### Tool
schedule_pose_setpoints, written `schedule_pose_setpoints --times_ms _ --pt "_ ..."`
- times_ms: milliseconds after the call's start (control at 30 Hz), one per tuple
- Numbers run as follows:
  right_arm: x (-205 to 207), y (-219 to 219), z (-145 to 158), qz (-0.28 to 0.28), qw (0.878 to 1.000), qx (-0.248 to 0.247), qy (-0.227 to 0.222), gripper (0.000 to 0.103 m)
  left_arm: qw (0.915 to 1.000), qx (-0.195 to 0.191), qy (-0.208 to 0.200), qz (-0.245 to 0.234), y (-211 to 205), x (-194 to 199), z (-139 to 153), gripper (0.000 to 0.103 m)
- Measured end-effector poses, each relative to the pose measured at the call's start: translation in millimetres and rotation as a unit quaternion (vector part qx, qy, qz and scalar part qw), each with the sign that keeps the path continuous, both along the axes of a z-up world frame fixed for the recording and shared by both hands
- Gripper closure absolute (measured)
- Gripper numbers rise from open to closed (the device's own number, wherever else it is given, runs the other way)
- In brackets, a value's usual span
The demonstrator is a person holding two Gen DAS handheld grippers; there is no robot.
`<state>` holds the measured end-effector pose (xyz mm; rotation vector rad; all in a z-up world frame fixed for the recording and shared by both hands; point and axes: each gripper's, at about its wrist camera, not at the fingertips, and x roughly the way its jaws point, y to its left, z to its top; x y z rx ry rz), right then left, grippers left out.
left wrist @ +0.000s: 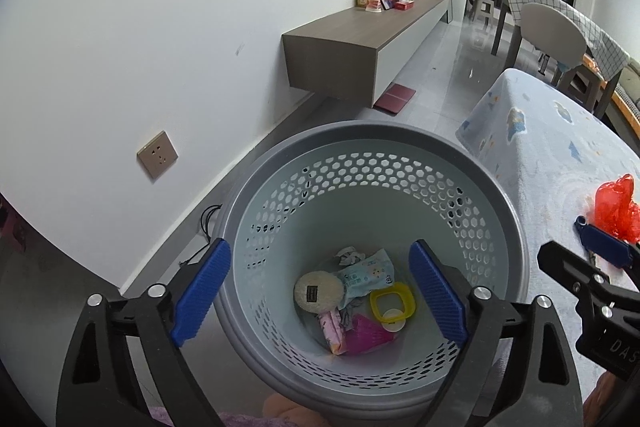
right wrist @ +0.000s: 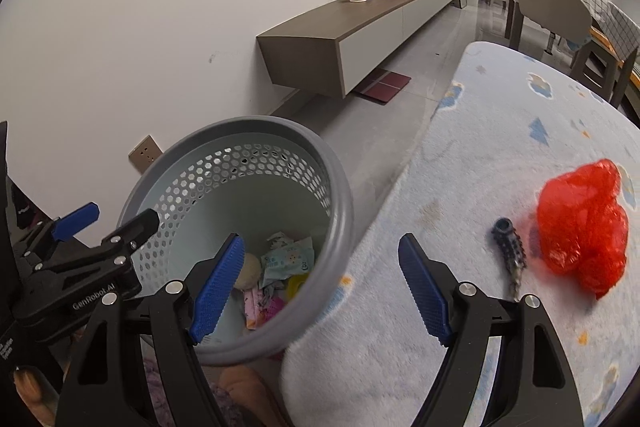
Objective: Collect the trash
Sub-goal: 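Move both grippers back over the table toward the red bag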
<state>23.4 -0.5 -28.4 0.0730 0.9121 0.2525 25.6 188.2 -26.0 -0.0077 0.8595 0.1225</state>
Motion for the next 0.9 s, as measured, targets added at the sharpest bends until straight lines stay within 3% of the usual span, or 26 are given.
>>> schedule_pose_setpoints --times_ms 367,633,900 --pt "-33 -53 7 -0.057 0.998 -0.003 -0.003 0.027 0.9994 -0.010 -0.018 -0.026 -27 -4 9 0.006" --pt "-61 -111 10 -0.113 0.994 -0.013 -0.008 0.027 0.9964 -0.024 -0.041 -0.070 -63 -9 20 0.006" --pt "-63 -167 14 -0.158 0.987 -0.025 -0.010 0.027 0.9939 -0.032 -0.027 -0.102 -99 -6 14 0.006"
